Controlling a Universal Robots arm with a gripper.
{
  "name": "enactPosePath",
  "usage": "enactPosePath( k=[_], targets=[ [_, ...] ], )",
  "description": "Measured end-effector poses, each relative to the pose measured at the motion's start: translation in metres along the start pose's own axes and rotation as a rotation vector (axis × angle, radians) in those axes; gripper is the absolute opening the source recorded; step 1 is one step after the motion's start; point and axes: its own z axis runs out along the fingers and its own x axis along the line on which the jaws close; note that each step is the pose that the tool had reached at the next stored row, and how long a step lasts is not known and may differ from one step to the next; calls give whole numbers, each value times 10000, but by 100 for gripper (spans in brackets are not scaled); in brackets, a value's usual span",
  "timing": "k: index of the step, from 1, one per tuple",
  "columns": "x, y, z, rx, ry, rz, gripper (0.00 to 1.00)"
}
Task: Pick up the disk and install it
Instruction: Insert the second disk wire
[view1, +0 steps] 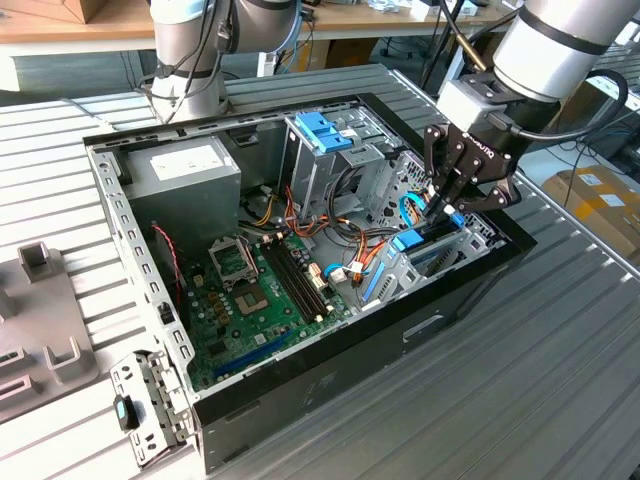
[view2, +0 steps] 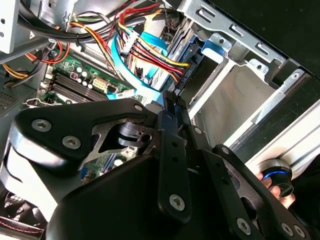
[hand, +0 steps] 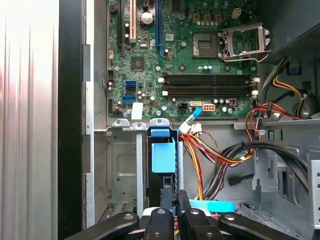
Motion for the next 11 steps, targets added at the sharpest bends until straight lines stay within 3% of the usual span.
enactPosePath(
  k=[11],
  targets=[
    [1, -26, 73, 0, 2, 0, 16]
  ],
)
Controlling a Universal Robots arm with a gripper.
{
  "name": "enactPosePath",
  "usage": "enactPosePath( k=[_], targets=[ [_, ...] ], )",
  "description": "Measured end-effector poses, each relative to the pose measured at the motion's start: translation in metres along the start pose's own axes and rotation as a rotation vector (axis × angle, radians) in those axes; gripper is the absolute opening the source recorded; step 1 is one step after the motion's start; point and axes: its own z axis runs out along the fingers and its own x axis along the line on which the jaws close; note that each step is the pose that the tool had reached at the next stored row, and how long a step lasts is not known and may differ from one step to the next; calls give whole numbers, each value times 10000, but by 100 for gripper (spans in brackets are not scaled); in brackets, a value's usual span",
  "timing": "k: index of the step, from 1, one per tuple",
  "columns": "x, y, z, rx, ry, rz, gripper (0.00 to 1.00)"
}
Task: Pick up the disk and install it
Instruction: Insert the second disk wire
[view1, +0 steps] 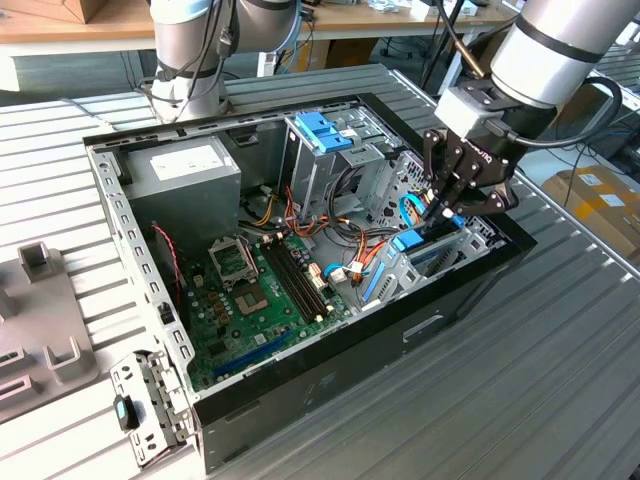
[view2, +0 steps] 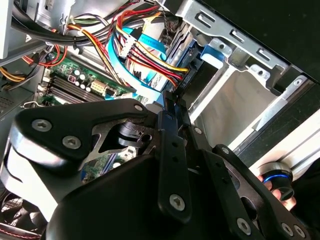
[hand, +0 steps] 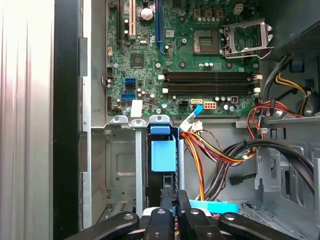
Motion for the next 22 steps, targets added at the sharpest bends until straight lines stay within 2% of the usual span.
enactPosePath(
  k=[6, 11, 20, 22],
  targets=[
    [15, 6, 7, 0, -24, -1, 16],
    [38, 37, 11, -1, -56, -3, 16],
    [42, 11, 8, -1, -66, -5, 16],
    [42, 10, 12, -1, -141, -13, 16]
  ],
)
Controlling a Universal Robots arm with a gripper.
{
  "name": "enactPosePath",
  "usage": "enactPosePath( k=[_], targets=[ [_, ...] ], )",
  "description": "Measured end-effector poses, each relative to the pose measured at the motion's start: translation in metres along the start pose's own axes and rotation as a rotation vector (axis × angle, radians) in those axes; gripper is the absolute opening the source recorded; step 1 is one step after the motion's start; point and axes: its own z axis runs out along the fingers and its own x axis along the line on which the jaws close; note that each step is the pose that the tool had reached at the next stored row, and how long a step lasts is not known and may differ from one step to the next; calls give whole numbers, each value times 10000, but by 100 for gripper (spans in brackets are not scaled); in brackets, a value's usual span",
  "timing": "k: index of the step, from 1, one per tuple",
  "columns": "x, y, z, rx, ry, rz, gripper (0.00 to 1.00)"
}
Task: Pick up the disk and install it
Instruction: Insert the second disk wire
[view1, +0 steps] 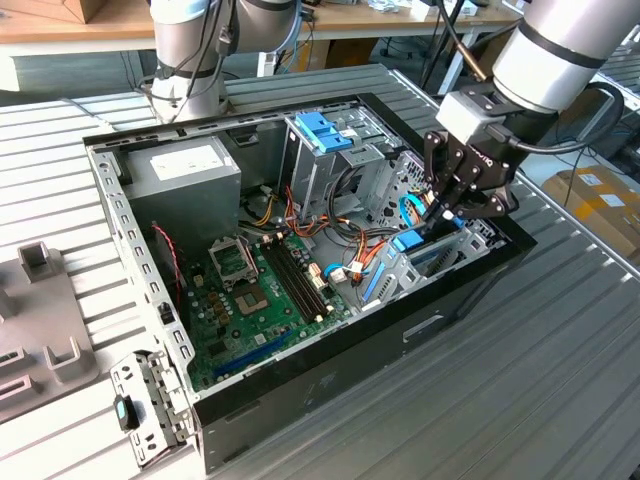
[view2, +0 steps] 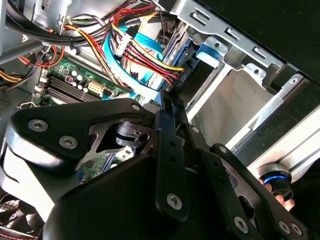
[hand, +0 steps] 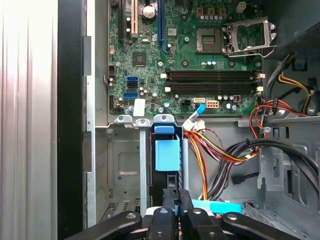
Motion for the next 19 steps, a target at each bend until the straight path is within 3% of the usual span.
enactPosePath(
  k=[1, 6, 19],
  targets=[
    [0, -2, -1, -2, -50, -10, 16],
    [1, -11, -4, -5, -171, -34, 16],
    [17, -13, 20, -7, -188, -35, 16]
  ],
)
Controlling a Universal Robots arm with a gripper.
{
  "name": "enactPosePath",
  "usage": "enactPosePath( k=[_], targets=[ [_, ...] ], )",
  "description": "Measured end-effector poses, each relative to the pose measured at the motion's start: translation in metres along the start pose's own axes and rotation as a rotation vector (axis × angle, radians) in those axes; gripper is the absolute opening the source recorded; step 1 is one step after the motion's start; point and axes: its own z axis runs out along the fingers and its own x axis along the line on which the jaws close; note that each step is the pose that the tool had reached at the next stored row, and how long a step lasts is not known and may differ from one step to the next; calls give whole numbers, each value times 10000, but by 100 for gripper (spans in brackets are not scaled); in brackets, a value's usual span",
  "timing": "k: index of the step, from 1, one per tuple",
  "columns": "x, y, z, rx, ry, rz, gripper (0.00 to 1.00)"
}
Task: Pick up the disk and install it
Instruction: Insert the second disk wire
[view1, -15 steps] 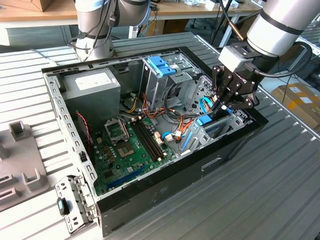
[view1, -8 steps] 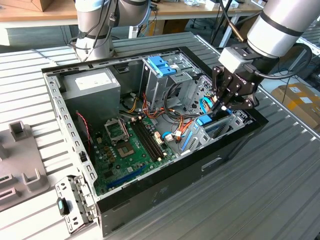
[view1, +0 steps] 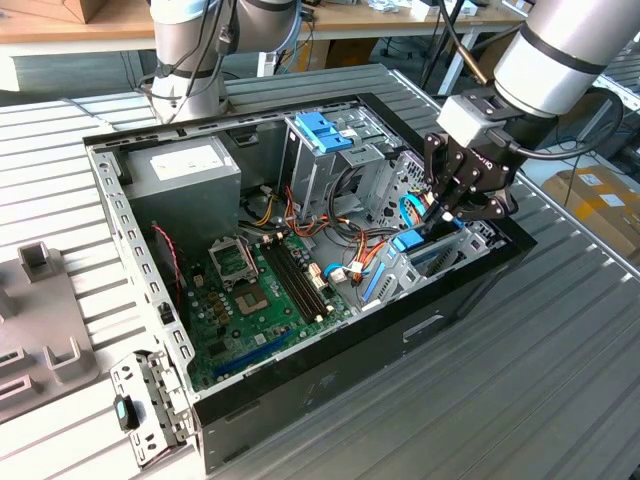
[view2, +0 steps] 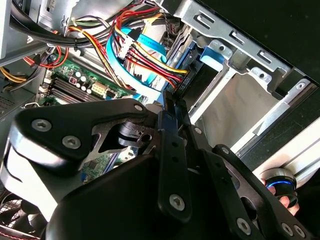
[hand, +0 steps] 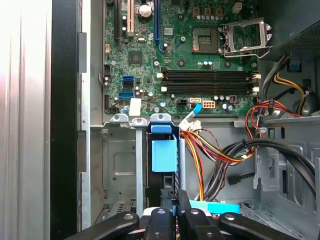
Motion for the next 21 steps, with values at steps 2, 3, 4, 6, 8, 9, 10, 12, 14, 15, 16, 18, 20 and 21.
enactPosePath(
  k=[2, 3, 4, 6, 8, 9, 10, 12, 14, 15, 16, 18, 20, 21],
  targets=[
    [0, 0, 1, 0, -2, 0, 18],
    [0, 0, 1, 0, -2, 0, 18],
    [0, 0, 1, 0, -2, 0, 24],
    [0, 0, 2, 0, -2, 0, 24],
    [0, 0, 0, 0, 0, 0, 24],
    [-1, 1, -21, 0, 0, 0, 24],
    [-3, 3, -58, 0, -1, 0, 24],
    [-7, 9, -167, 1, -1, 0, 24],
    [-10, 13, -244, 0, -6, 0, 24],
    [-11, 15, -270, 0, -8, -1, 24],
    [-12, 16, -288, 0, -11, -1, 24],
    [-16, 17, -316, 0, -12, -1, 24],
    [-17, 17, -325, 0, -16, -1, 16],
    [-17, 18, -325, 0, -19, -1, 11]
  ],
)
